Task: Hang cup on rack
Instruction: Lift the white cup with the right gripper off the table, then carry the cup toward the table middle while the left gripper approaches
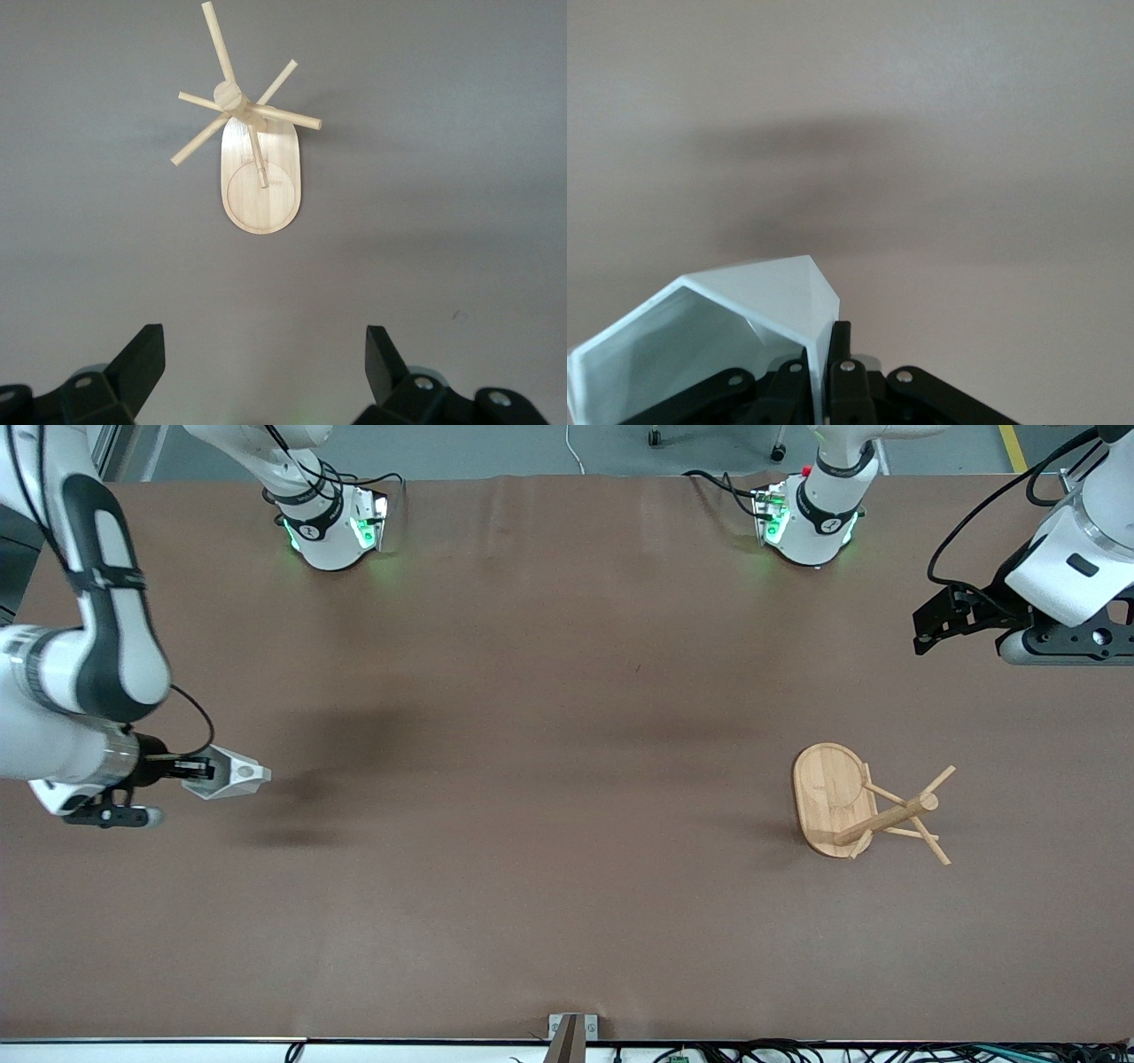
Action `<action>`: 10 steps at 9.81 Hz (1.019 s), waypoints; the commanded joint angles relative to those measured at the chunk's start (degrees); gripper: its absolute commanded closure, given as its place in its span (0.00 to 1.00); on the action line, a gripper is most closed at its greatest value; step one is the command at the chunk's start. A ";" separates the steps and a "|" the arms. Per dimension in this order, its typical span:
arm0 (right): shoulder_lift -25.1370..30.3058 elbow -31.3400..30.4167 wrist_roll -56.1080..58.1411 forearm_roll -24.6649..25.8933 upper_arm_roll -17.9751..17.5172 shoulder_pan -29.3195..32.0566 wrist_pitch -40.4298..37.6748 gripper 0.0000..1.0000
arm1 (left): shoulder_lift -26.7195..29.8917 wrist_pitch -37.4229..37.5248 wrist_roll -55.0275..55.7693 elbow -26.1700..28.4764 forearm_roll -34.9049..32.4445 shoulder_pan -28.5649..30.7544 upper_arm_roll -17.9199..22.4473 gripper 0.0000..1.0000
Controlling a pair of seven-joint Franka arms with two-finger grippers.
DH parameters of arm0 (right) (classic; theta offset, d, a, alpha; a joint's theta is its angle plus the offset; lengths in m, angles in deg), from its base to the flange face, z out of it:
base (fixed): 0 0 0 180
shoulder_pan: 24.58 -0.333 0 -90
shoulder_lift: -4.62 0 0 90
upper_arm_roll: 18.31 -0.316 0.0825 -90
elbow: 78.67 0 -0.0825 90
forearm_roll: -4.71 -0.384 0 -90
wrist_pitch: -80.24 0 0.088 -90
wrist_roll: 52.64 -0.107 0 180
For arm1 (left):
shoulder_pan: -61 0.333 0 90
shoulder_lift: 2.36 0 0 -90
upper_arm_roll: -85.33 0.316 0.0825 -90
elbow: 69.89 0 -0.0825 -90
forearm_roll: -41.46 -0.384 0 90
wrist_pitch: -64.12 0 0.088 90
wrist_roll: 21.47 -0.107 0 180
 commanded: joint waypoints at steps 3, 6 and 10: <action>1.20 8.78 4.11 -25.88 -0.40 -0.78 -16.46 0.99 | -1.62 0.86 -0.29 -0.23 -0.82 -0.26 -0.26 0.00; 1.64 4.93 4.73 -41.35 -6.54 -1.93 -12.55 0.99 | -2.93 0.86 0.06 -0.23 -0.56 -6.03 -0.52 0.00; 2.96 -3.25 7.20 -57.73 -18.66 -2.28 0.47 1.00 | -5.83 -8.43 -2.74 -0.32 2.68 -18.25 -4.02 0.00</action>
